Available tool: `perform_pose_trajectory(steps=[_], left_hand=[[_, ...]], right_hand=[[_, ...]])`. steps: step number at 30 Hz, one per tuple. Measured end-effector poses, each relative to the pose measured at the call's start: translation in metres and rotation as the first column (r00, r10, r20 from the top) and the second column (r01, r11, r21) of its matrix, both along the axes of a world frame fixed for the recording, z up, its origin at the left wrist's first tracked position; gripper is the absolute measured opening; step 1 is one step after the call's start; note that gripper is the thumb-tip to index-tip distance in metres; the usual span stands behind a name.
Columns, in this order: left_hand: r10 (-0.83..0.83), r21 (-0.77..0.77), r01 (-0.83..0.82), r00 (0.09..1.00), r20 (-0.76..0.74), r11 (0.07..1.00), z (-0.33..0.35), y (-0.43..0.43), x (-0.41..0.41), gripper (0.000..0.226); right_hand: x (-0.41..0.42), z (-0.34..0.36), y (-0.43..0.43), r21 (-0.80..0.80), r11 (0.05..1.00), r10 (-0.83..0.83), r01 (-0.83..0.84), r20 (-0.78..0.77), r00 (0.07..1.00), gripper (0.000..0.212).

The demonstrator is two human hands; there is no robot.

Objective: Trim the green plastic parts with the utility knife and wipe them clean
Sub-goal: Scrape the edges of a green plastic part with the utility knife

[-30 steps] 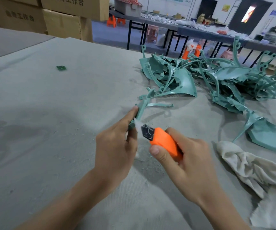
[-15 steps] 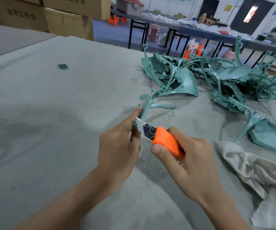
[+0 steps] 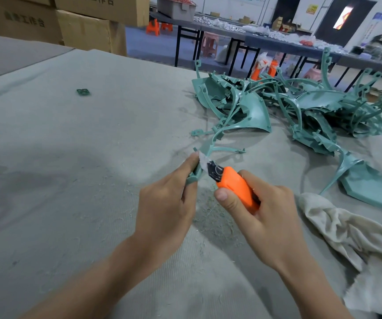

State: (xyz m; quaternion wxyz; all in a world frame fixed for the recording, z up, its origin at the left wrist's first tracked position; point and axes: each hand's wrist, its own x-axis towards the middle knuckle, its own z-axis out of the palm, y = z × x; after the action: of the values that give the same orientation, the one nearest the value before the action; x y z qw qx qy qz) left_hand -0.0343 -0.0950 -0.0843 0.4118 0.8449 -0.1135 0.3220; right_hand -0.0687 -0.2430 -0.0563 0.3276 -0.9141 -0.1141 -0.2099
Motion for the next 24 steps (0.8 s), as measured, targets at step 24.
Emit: perform_pose_trajectory(steps=[24], left_hand=[[0.018, 0.029, -0.023, 0.986, 0.164, 0.999, -0.002, 0.006, 0.006, 0.039]], right_hand=[[-0.002, -0.001, 0.002, -0.016, 0.999, 0.052, -0.052, 0.032, 0.998, 0.052]])
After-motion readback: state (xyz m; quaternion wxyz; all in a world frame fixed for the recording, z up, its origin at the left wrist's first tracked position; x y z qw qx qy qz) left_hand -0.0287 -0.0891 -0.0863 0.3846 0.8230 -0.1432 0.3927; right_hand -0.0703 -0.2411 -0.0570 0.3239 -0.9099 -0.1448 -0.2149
